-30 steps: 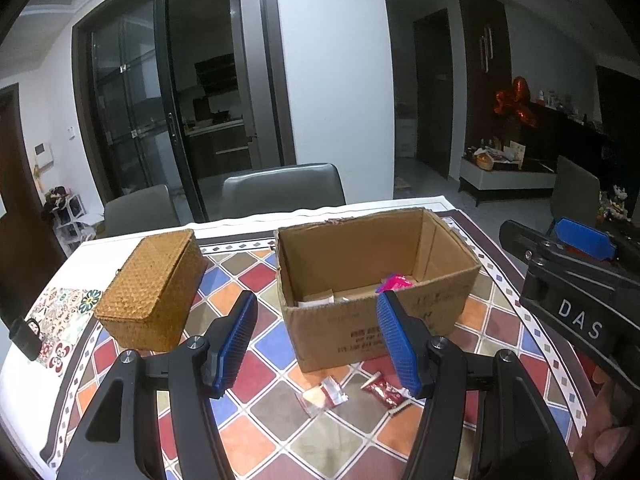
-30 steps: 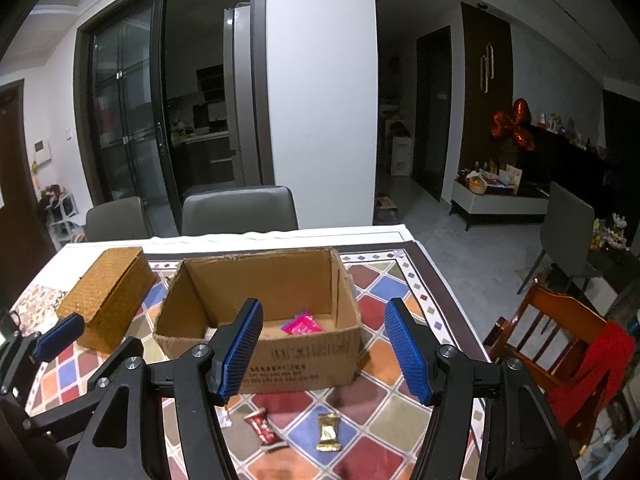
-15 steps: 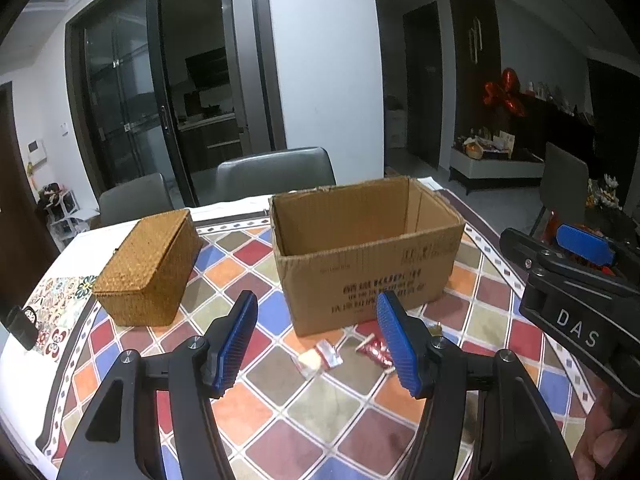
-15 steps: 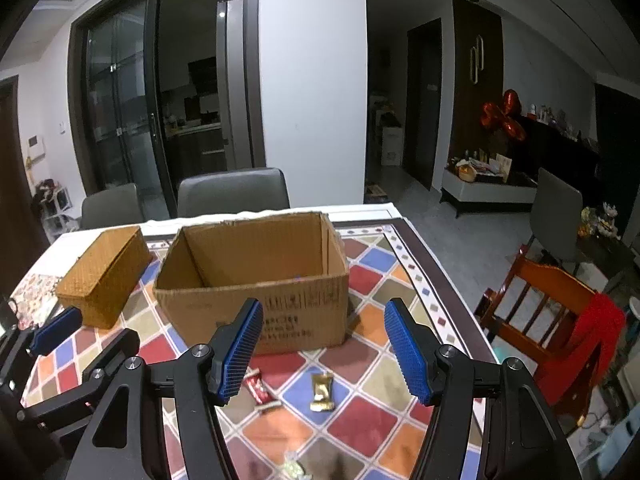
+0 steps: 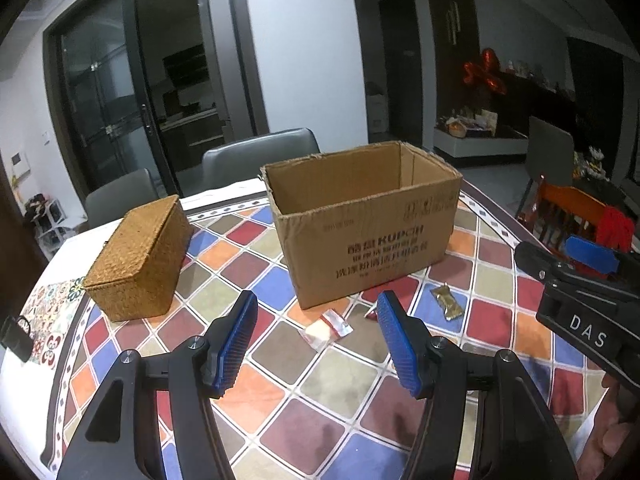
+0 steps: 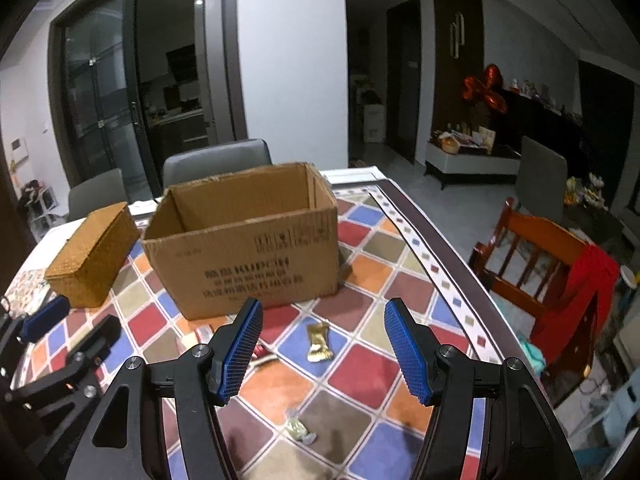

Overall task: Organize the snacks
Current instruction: 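Withdraw both tools from the box toward the remaining candies, then lower both tools toward the clear packet and the green candy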

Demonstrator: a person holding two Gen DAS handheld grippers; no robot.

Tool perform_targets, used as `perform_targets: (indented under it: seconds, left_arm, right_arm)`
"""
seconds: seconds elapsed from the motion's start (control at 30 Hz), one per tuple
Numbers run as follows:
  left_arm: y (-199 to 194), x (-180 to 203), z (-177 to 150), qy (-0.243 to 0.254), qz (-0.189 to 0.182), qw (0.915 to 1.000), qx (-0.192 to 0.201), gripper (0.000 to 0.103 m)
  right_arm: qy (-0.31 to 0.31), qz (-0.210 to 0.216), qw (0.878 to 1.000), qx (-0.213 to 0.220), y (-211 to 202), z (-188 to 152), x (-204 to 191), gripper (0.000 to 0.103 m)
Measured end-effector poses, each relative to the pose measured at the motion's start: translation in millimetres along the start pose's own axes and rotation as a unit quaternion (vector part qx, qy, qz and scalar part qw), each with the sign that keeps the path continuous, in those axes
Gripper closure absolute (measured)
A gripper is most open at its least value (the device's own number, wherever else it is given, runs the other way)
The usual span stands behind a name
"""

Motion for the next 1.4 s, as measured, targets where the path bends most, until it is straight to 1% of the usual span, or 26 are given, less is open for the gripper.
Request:
perform_targets:
  seconds: [0.3,0.5,0.67,0.9,1.13,1.2,1.4]
  left_arm:
    - [17.8,-3.4,-20.0,0.029,-0.036,0.9988,-0.016,0.042]
    - [30.2,0.1,-30.8,0.059,-0.055,0.9965,-0.022,0.042]
    - [47.5,-0.1,-45.4,0.067,-0.077,0.9939,-0.043,0.042]
    - [76.0,-3.4,-64.2,0.084,-0.094,0.9898,-0.067,0.042]
    - [99.6,-13.1,-68.4,0.102,-0.114,0.9852,-0.077,0.042]
    - [107.1,-15.3,-67.2,0.107,-0.122,0.9835,-0.080,0.042]
    - [121.3,-8.7,-61.1,0.139,-0.135,0.9783,-0.074,0.042]
  right_arm:
    - [0.010,-0.021,1.000,-0.020,4.1,-33.0,-8.4,0.039]
    - [0.019,-0.028,0.999,-0.033,8.3,-55.8,-12.9,0.039]
    - [0.027,-0.037,0.998,-0.047,16.8,-73.1,-12.3,0.039]
    - [0.035,-0.052,0.996,-0.067,32.9,-90.6,-17.2,0.039]
    - [0.033,-0.064,0.993,-0.093,49.4,-108.4,-30.6,0.039]
    - [0.028,-0.074,0.992,-0.094,53.1,-111.5,-33.3,0.039]
    - [0.042,-0.088,0.989,-0.112,66.5,-119.4,-32.8,0.039]
Point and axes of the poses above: each gripper's, at about its wrist camera, not at the fingertips, and y roughly the way its jaws point, x to its right, z to its top, the point moved 3 cm from there along y, roughly the way its jaws point, and after that the axes turned 2 degrees about x, right-handed, at the moved point
